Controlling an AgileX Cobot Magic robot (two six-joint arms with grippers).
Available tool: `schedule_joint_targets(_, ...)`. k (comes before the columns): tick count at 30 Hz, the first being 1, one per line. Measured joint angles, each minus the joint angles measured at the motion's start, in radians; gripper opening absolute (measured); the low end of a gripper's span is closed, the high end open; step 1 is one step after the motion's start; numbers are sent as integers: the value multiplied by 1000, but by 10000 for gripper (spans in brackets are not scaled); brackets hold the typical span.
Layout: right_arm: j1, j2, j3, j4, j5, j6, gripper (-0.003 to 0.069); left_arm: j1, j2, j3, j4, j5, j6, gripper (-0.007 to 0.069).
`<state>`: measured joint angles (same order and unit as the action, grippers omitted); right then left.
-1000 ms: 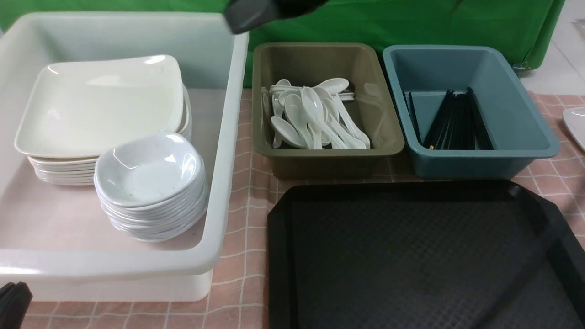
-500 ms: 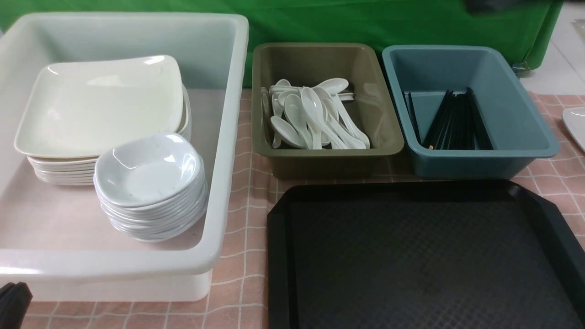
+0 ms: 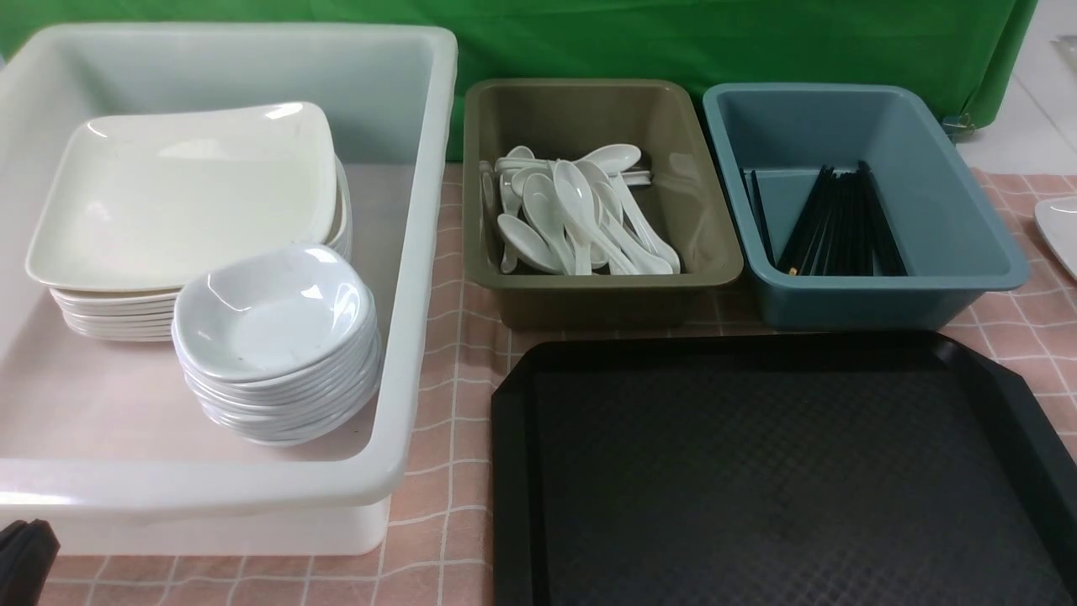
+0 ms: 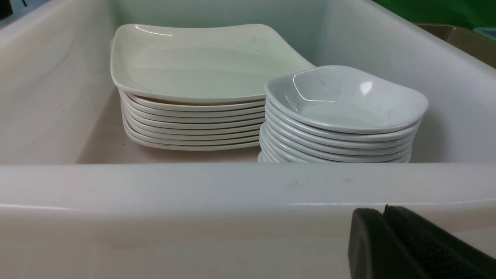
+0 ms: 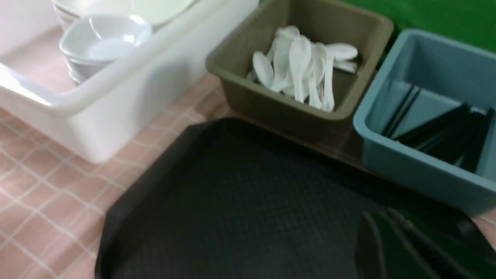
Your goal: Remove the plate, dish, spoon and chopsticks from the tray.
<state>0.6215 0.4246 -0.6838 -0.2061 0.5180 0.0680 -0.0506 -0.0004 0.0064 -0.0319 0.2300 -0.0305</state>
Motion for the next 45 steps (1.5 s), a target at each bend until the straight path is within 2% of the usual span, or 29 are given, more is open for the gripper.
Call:
schedule_joint_targets(3, 0, -82, 186, 0, -227, 4, 30, 0, 0, 0, 0, 0, 0, 22)
schedule_joint_targets(6, 0, -103, 272, 0, -365, 5, 30, 0, 0, 0, 0, 0, 0, 22)
schedule_joint_targets(8, 0, -105, 287, 0, -401, 5, 30, 0, 0, 0, 0, 0, 0, 22)
schedule_joint_targets(33, 0, -105, 293, 20, -436, 5, 58, 0, 0, 0, 0, 0, 0, 22)
schedule_joint_targets(38, -3, -105, 293, 64, -433, -68, 64, 0, 0, 0, 0, 0, 0, 22)
schedule_joint_targets(41, -45, -105, 301, 97, -429, -100, 71, 0, 0, 0, 0, 0, 0, 22)
schedule_joint_targets(45, -208, -124, 372, 116, -430, -77, 83, 0, 0, 0, 0, 0, 0, 22)
